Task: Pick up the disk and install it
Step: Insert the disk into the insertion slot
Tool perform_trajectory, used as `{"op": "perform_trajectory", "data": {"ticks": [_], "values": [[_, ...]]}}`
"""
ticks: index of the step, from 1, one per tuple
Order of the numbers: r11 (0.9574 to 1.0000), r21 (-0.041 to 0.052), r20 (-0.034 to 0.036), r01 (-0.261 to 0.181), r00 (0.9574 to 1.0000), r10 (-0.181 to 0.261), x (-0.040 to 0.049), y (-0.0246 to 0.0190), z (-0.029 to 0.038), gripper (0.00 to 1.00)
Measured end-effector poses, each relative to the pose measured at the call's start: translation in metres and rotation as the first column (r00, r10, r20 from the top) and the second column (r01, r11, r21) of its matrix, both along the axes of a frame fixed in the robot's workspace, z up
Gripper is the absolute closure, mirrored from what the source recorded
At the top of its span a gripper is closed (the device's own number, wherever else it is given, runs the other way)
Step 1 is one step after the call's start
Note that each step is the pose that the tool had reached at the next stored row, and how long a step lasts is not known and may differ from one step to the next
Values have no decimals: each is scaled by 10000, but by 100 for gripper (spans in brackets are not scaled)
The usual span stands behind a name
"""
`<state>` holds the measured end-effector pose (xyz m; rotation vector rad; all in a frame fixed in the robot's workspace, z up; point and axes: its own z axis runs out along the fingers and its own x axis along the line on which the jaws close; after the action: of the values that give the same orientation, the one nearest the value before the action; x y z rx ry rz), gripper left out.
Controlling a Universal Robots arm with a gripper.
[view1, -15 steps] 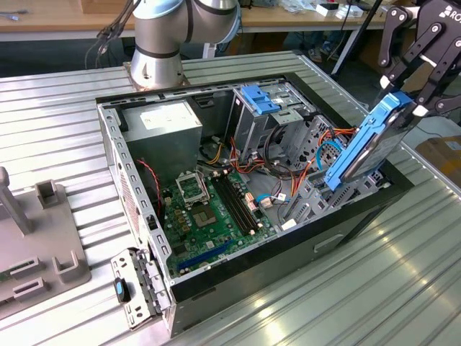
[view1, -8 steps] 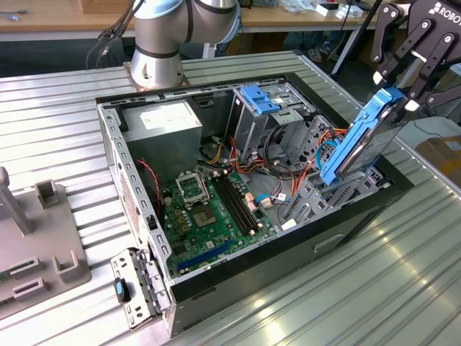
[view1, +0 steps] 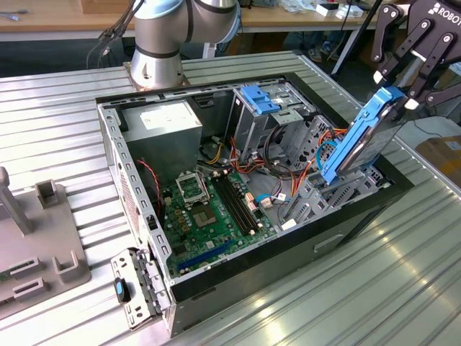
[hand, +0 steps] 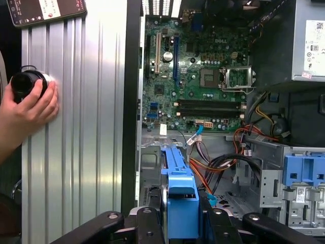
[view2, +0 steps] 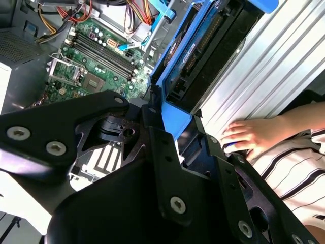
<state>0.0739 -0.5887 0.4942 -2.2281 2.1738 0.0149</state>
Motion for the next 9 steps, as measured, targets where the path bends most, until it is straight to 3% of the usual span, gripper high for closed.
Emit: {"op": "perform_trajectory", "data": {"ticks": [5,9], "values": [[10000,2,0,0,10000,0,41,0,-9,63],[10000,2,0,0,10000,0,44,0,-60,63]]}}
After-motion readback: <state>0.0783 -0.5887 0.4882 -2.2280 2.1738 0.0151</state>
